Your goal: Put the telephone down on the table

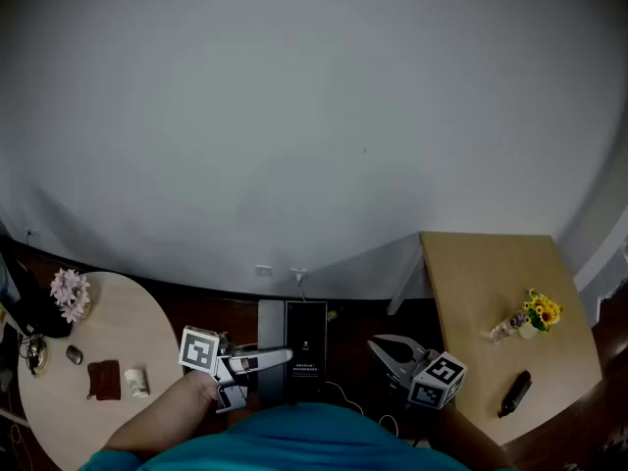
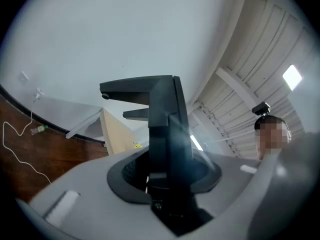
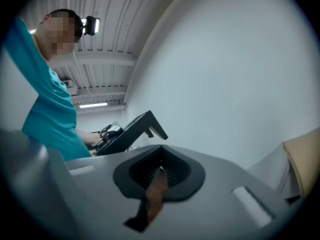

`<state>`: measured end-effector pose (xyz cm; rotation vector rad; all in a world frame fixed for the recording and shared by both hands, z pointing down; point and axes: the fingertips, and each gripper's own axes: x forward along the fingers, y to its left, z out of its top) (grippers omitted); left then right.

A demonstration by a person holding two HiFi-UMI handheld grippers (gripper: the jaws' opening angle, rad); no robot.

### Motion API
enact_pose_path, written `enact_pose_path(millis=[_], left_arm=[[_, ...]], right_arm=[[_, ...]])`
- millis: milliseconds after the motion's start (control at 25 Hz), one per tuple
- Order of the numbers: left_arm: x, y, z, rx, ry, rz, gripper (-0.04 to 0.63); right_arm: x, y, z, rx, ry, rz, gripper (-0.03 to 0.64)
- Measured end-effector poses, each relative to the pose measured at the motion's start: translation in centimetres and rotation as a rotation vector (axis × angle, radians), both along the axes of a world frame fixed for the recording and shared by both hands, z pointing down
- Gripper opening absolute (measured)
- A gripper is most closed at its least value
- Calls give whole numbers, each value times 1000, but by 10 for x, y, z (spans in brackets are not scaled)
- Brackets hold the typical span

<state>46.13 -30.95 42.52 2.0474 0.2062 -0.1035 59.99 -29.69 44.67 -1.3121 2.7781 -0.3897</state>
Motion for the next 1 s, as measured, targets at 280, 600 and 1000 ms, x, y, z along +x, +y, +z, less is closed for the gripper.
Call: enact_pose_path(millis=[280, 600, 1000], left_arm=[[11, 20, -3, 2, -3, -20, 170], [13, 54, 3, 2, -17, -45, 170], [-62, 94, 7, -21, 1, 18, 170]], right_arm=[[9, 15, -2, 1, -2, -26, 2], [13, 39, 11, -10, 20, -63, 2], [-62, 74, -3, 3, 43, -6, 2]])
